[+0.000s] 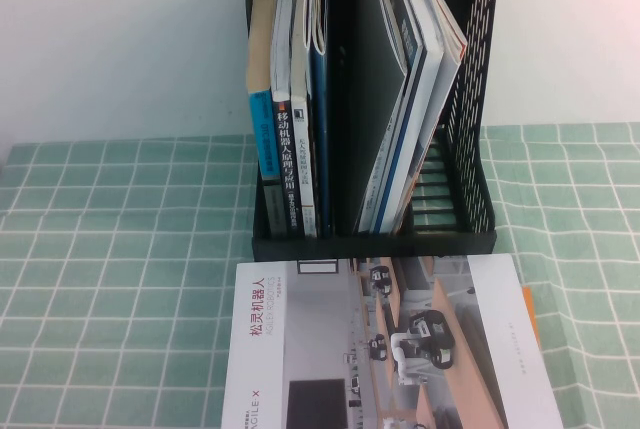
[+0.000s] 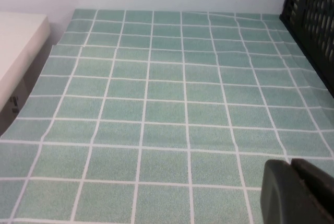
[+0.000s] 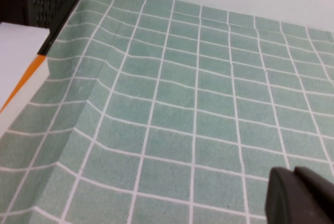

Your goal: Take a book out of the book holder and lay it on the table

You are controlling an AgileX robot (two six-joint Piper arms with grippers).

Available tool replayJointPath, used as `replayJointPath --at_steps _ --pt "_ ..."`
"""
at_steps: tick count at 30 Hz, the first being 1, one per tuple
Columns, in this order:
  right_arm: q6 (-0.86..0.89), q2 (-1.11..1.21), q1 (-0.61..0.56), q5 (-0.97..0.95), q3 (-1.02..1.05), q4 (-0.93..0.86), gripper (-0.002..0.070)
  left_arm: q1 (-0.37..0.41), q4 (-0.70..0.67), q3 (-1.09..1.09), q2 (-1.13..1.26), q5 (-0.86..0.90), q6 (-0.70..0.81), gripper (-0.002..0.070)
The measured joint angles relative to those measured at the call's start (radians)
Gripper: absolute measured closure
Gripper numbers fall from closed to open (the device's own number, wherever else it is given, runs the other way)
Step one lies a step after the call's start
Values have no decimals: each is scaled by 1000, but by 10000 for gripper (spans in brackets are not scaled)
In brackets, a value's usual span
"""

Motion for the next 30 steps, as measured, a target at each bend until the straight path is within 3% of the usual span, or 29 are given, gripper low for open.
replayJointPath --at_steps 30 --pt "0 0 0 0 0 89 678 0 0 0 0 0 1 676"
